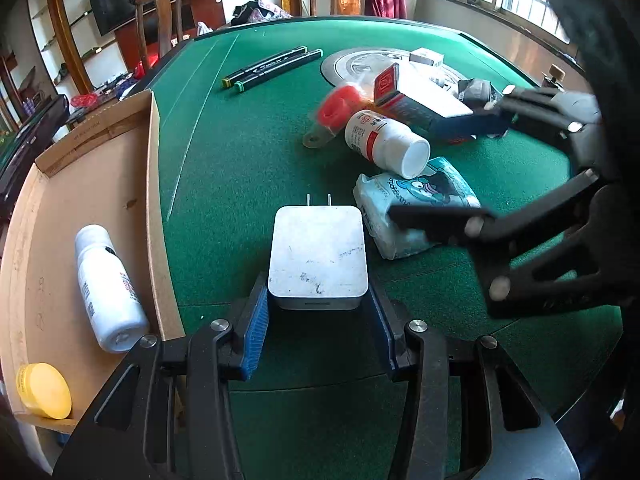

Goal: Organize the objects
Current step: 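Grasp the cartoon tissue pack with the right gripper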

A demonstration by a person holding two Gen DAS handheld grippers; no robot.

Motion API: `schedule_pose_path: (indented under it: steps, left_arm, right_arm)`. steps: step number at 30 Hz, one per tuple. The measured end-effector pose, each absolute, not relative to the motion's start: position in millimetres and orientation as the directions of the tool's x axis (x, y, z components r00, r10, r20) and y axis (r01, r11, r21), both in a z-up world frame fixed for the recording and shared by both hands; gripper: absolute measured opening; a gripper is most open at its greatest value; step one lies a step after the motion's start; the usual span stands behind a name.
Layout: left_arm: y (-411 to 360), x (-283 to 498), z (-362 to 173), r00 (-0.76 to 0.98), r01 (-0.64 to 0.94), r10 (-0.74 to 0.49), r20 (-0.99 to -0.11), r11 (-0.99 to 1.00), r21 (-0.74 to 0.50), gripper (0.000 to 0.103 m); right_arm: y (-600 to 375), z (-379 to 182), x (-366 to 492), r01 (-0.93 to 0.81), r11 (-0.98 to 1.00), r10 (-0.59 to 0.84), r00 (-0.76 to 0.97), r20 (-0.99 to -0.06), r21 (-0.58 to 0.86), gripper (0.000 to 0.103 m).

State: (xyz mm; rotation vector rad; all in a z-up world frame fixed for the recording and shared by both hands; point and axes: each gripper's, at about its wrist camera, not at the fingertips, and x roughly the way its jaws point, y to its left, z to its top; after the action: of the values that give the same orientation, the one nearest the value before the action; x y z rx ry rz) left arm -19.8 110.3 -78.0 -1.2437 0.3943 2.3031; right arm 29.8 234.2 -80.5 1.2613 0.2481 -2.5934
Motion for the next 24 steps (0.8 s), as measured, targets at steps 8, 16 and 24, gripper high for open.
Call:
schedule_pose_path:
  steps: [8,16,24]
  left_arm:
    - [106.4,-20.9,-78.0,-0.453,-0.541,0.292,-0.842,-0.841,-0.001,0.045]
    - [109.6,-24.2,-77.9,-0.457,-0.54,0.281,-0.844,-0.842,0.012,0.049]
    - [109.9,-27.1,-78.3,-0.499,-0.512,0.284,-0.819,-0.859,0.014,0.045]
  right_arm:
    - [226.1,-77.0,61.3,0.39,-0.921,-0.211,-0.535,-0.818,-0.017,0.076]
    - [222.8,-93.5,49.9,0.33,-0.944,-0.199,-0.533,-0.822,0.014,0.07]
    - [225.2,-92.6,60.4,0.229,-0.972,-0.175,-0.583,-0.793,0.046,0.037]
